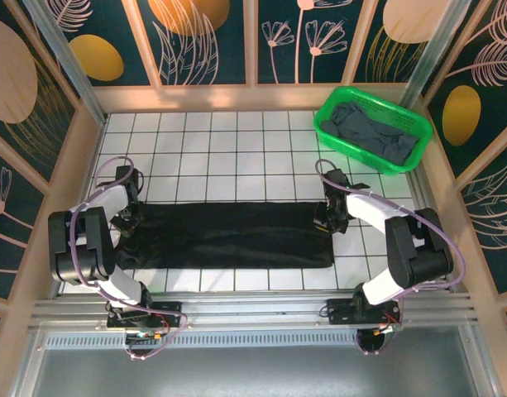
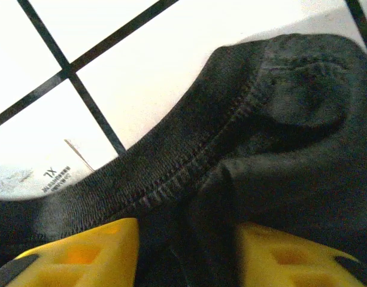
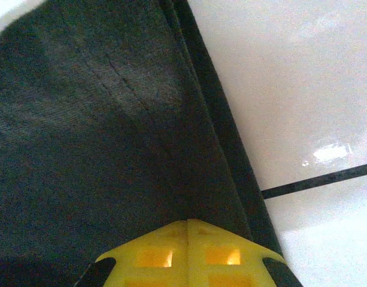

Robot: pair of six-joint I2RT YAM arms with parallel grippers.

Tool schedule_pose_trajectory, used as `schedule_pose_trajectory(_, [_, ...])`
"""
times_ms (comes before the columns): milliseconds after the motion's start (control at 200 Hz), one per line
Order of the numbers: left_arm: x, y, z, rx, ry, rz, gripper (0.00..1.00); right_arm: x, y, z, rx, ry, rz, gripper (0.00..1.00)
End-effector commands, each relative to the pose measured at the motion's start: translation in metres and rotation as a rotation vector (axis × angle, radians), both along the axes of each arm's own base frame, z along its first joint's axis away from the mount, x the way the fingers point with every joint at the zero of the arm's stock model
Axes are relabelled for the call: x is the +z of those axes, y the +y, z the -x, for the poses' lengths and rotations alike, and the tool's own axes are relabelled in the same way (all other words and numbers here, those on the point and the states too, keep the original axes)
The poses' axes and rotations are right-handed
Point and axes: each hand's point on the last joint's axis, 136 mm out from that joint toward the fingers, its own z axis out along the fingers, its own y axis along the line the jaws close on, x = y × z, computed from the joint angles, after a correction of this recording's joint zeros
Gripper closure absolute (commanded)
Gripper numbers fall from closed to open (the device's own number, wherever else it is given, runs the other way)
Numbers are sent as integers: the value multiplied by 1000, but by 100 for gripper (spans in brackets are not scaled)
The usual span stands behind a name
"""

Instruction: Fold and stack the t-shirts

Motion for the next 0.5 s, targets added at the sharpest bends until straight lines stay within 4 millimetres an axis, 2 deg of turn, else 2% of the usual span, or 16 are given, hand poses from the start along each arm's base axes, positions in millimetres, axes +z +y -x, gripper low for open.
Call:
schedule_pose_trajectory(0, [7, 8, -5, -36, 3, -43, 48, -15, -14, 15, -35, 62, 56, 100])
schedule_pose_trajectory(120, [8, 9, -14, -65, 19, -44, 42, -5, -19, 7, -63, 39, 88, 100])
schedule_pose_trajectory(210, [19, 6, -20, -76, -9, -31, 40, 23, -17, -11, -70, -65, 90, 100])
schedule_pose_trajectory(235, [31, 6, -29, -77, -47, -33, 40, 32, -15, -16, -66, -97, 80, 100])
schedule_pose_trajectory(305, [53, 0, -38, -87, -119, -20, 40, 48, -8, -30, -53, -161, 59, 100])
schedule_pose_trajectory(390, [62, -18, -45, -114, -166, 42, 40, 44, 0, -37, -40, -153, 44, 100])
schedule_pose_trajectory(495, [49, -46, -51, -156, -168, 165, 46, 29, 12, -41, -26, -104, 27, 100])
